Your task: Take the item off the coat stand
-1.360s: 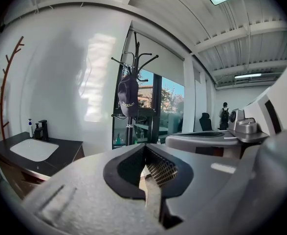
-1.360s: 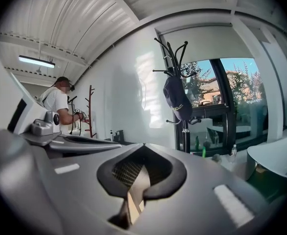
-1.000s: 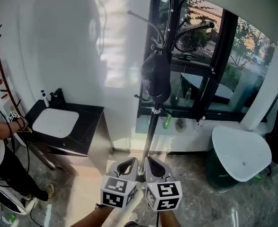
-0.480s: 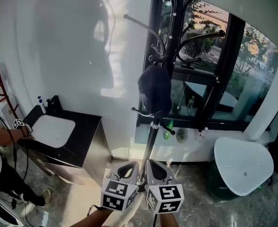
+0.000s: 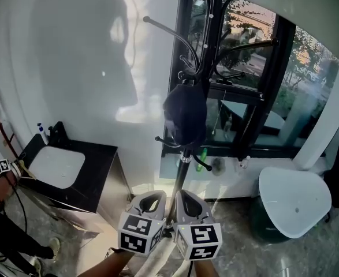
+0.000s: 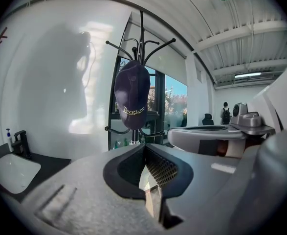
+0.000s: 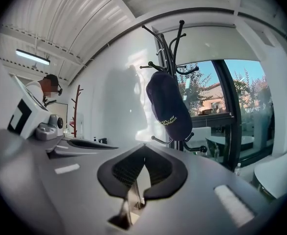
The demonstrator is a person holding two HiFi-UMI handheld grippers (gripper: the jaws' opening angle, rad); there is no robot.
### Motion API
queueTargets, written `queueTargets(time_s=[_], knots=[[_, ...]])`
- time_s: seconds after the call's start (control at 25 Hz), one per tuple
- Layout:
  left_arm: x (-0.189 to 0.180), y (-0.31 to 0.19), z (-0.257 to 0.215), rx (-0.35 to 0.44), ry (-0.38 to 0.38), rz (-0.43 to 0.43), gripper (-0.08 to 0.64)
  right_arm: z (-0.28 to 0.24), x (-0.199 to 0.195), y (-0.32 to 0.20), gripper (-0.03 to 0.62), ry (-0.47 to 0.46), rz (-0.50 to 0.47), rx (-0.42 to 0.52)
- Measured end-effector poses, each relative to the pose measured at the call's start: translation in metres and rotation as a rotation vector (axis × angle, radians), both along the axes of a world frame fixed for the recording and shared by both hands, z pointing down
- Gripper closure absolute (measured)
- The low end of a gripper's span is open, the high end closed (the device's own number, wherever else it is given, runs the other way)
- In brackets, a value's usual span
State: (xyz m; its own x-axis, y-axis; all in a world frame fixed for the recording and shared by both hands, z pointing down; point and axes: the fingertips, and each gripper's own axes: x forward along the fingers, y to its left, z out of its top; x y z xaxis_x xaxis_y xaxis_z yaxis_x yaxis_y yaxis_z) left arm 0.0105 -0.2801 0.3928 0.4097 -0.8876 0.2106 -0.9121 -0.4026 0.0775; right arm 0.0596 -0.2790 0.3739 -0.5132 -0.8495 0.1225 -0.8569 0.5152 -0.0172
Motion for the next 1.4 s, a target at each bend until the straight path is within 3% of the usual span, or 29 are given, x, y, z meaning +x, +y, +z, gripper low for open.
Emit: queueTargets(time_s=[0.24,0.56,1.2,1.4], knots=[[-0.006,-0.023,-0.007,0.019,0.004,0.063,0.565,-0.021,-0.015,-0.018,0.592,0.037,0.035,0.067],[-0.019,-0.045,-0.02,0.05,-0.007,0.147,0.565,-0.071,-0.032,-0.048,0.543,0.059,0.113,0.188],[-0.059,-0.075,-0.021,0.058,0.003,0.209,0.565,-0.128,-0.038,-0.123,0.42,0.144,0.346,0.327],[-0.066,-0.08,-0.021,0.062,0.011,0.215,0.565,-0.135,-0.043,-0.135,0.438,0.17,0.369,0.344]])
